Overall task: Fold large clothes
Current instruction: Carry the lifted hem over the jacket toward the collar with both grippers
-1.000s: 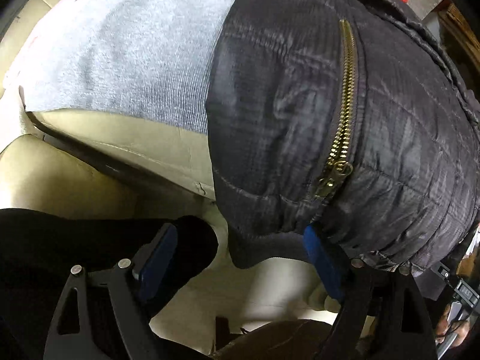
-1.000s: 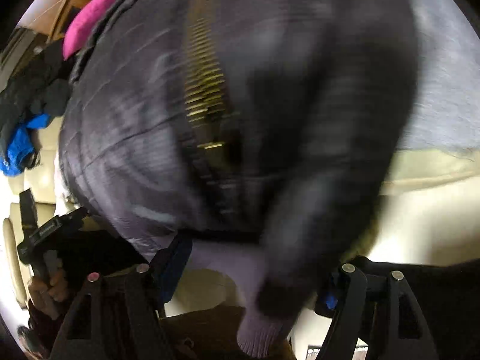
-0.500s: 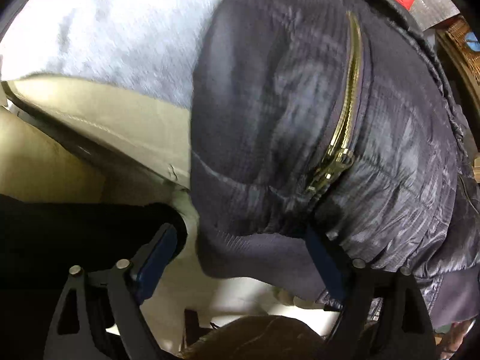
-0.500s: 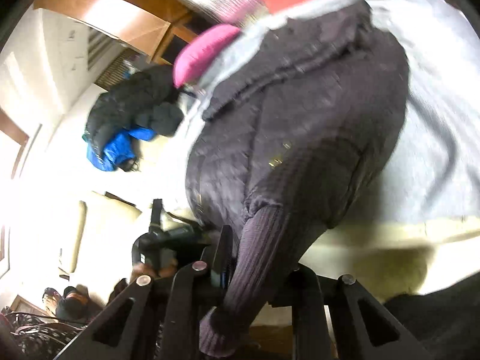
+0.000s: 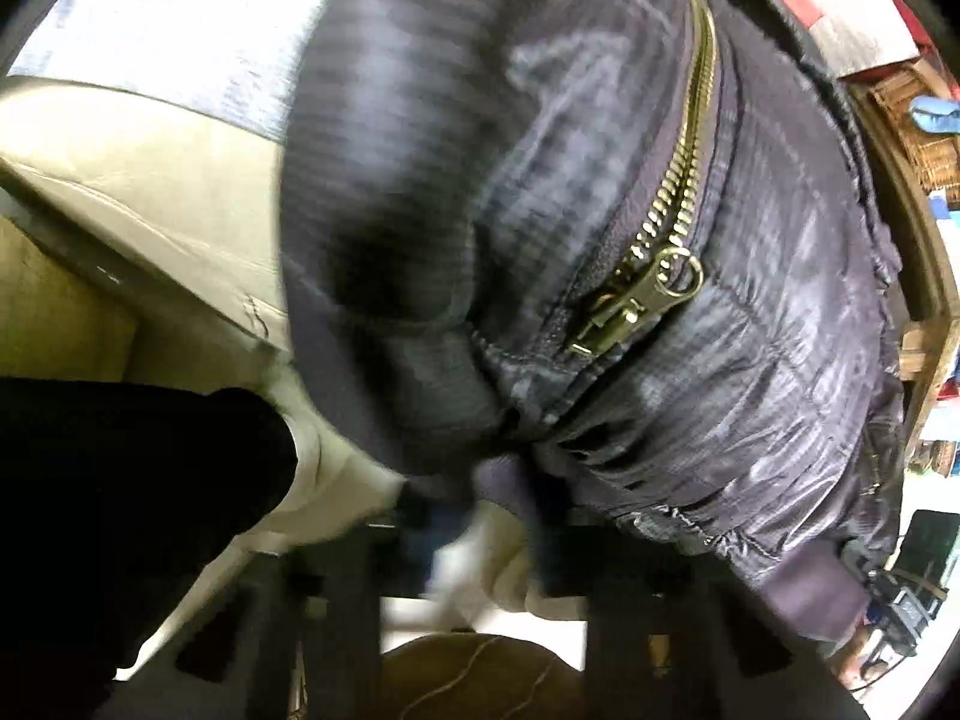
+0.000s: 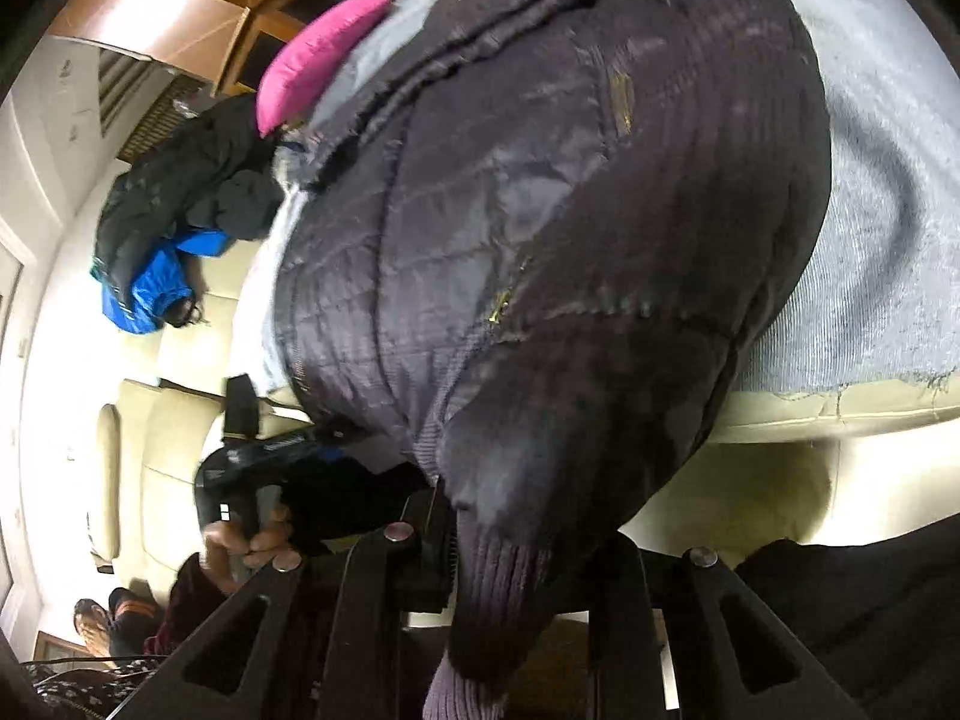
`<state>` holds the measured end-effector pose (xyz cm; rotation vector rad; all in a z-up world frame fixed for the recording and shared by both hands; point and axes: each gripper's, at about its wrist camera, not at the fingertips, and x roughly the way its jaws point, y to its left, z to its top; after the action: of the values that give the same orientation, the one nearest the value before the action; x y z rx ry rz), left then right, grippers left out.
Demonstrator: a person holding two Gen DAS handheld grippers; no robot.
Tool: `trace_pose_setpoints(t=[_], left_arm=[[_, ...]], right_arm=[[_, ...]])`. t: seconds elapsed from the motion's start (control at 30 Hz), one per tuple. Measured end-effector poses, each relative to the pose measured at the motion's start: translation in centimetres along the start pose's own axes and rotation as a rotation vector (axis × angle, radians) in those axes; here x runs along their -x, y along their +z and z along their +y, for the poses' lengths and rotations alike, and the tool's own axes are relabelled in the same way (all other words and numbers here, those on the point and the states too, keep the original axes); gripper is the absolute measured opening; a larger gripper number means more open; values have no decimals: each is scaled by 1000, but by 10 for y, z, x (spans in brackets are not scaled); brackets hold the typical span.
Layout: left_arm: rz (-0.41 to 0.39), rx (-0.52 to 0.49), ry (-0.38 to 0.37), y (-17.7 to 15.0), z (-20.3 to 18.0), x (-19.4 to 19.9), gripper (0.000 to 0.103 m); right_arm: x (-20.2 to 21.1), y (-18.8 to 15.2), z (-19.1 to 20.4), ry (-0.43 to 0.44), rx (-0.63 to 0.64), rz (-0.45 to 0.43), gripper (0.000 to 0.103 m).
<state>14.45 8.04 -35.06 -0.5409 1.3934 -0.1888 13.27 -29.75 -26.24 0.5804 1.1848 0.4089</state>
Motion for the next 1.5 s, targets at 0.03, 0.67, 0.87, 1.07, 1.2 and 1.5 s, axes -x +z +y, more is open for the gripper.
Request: trace_pose_setpoints(t=[0.03, 0.67, 0.87, 1.07, 1.2, 1.5], left_arm=[[-3, 4, -15, -3, 1, 3, 7], [-239, -230, -114, 28, -85, 132, 8], [-233, -257, -105, 96, -118, 116, 8], [-217, -196, -193, 64, -88, 147, 45], [-196, -130, -196, 36, -67, 151, 72], [-251, 40, -40, 6, -26, 146, 74]], right_arm=[[0, -1, 3, -13, 29, -17, 23], [107, 65, 67, 85, 175, -382, 17], [84, 130, 25, 55, 24, -411, 17], [54, 133, -16, 122, -64, -362, 16], [58, 133, -31, 193, -92, -387, 16], [48, 140, -41, 196, -114, -355, 16]])
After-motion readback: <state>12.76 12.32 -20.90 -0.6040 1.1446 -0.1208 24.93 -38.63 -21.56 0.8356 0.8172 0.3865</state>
